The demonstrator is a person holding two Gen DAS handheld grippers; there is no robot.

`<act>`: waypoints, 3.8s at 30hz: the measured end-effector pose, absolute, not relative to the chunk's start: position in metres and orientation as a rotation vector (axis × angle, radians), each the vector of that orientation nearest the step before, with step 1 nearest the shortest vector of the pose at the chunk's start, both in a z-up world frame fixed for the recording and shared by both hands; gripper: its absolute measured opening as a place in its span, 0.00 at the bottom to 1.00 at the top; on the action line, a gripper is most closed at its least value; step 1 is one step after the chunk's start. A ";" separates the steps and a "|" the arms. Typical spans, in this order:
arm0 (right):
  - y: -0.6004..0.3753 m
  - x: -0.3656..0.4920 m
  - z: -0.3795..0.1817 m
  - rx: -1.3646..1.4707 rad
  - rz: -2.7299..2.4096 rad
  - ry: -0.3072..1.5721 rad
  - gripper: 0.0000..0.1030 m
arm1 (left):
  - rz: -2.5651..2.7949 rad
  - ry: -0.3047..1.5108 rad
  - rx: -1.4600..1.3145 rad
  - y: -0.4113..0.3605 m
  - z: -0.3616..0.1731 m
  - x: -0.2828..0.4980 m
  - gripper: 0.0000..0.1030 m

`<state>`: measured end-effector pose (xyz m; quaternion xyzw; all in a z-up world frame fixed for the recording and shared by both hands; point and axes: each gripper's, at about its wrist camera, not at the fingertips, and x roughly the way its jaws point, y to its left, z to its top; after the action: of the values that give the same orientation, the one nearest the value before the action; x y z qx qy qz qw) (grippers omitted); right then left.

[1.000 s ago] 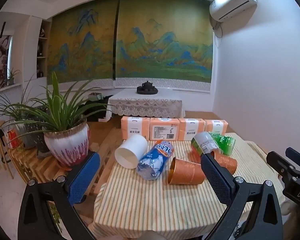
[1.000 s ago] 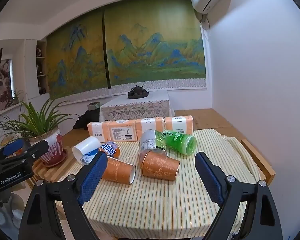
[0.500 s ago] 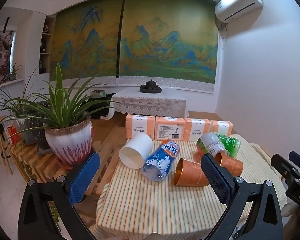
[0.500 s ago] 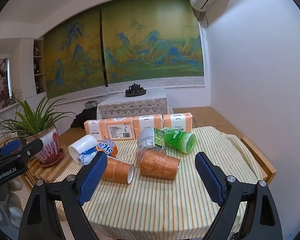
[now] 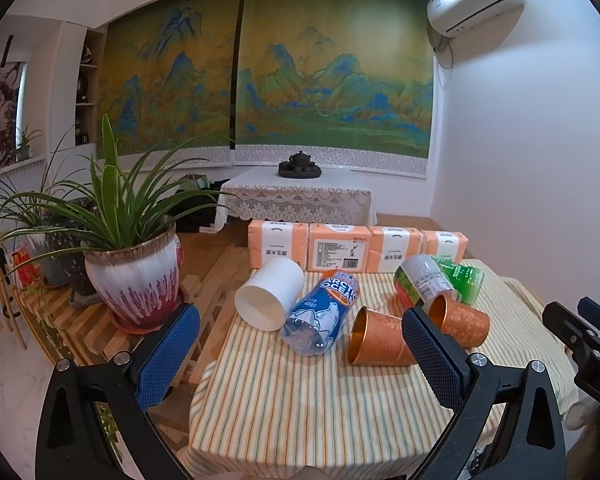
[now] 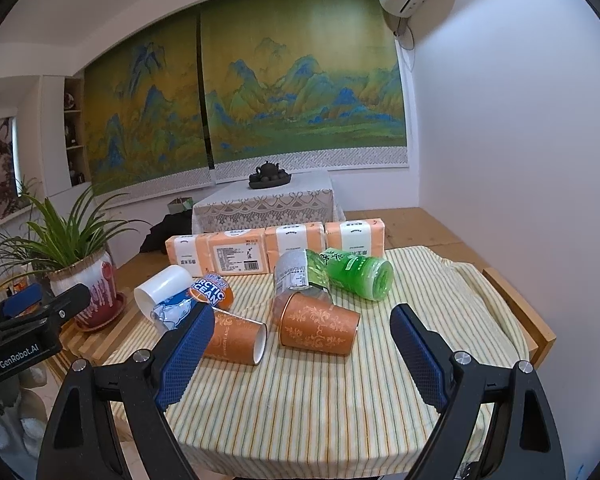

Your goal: Flip cup upside down

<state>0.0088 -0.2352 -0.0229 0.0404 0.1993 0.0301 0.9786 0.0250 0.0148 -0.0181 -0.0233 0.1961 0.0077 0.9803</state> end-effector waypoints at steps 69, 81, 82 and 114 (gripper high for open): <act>-0.239 0.087 -0.022 0.026 0.142 0.525 0.89 | -0.018 0.486 -0.048 0.011 -0.043 0.060 0.99; -0.235 0.211 -0.038 -0.023 0.217 0.800 0.90 | 0.025 0.507 -0.079 0.030 -0.050 0.064 0.99; -0.234 0.219 -0.040 -0.028 0.215 0.818 0.90 | 0.028 0.508 -0.080 0.031 -0.051 0.065 0.99; -0.214 0.309 -0.094 -0.025 0.316 1.136 0.76 | 0.088 0.537 -0.111 0.050 -0.061 0.075 0.99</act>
<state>0.3092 -0.2141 -0.0939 -0.0116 0.5354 0.1492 0.8312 0.0748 0.0504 -0.0610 -0.0547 0.2652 0.0433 0.9617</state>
